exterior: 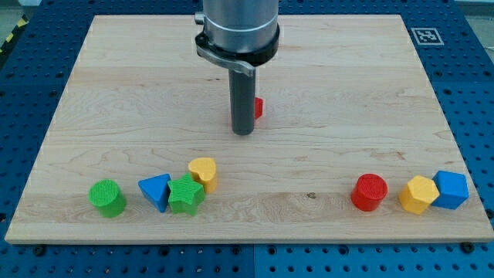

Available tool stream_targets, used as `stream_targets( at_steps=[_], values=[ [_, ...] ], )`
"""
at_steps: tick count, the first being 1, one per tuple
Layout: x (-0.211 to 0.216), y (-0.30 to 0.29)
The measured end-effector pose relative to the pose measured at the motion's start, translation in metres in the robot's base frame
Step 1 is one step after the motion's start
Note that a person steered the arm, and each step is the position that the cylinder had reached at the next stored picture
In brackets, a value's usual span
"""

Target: Move your arm to the bottom center

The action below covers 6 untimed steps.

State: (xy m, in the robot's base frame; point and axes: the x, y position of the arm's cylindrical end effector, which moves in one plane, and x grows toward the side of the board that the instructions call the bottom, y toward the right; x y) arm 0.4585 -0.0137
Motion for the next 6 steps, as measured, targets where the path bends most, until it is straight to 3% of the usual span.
stream_targets(
  at_steps=[1, 4, 6],
  values=[
    [0.004, -0.001],
    [0.109, 0.046],
    [0.159, 0.128]
  ],
)
